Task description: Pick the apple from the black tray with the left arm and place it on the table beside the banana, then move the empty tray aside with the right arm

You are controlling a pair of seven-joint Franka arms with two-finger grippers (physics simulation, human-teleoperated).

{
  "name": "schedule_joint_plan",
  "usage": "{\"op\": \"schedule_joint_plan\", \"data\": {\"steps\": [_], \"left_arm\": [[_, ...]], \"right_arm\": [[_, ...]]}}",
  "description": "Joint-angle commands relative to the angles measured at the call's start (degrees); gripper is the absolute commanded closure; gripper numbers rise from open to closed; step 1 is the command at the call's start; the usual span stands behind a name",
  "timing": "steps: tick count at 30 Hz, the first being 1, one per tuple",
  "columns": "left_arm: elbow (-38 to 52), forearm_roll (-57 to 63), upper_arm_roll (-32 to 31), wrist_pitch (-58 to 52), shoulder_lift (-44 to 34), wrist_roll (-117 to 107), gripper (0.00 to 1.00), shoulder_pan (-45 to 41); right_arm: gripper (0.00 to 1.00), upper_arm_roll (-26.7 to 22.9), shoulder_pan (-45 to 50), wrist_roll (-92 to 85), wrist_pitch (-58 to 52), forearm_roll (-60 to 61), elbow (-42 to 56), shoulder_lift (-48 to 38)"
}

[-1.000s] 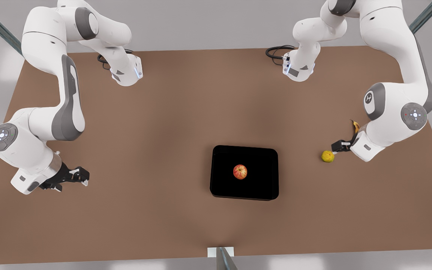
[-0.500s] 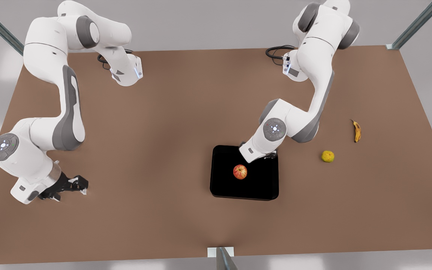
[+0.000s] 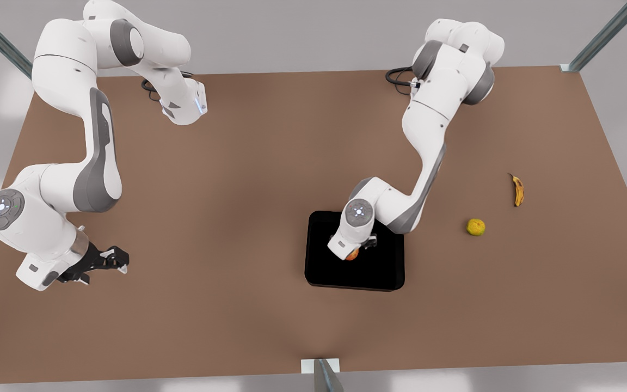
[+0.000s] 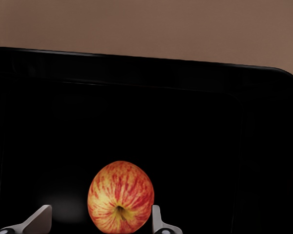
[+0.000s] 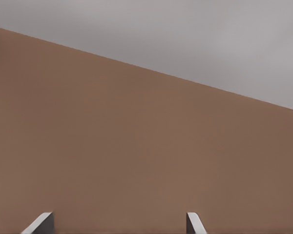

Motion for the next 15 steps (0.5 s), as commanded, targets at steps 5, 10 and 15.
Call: {"op": "schedule_joint_plan", "data": {"steps": [5, 10, 15], "left_arm": [[-1.67, 2.72, -0.09, 5.38, -0.02, -14.92, 0.0, -0.16], [-1.67, 2.81, -0.09, 7.92, 0.94, -14.92, 0.0, -0.16], [-1.67, 4.3, -0.09, 9.16, 2.44, -14.92, 0.0, -0.24]], "right_arm": [[0.0, -0.03, 0.0, -1.06, -0.38, -0.12, 0.03, -0.13], [0.0, -0.03, 0.0, -1.06, -0.47, -0.12, 0.03, -0.12], [0.0, -0.03, 0.0, -1.06, -0.38, -0.12, 0.03, -0.04]]}}
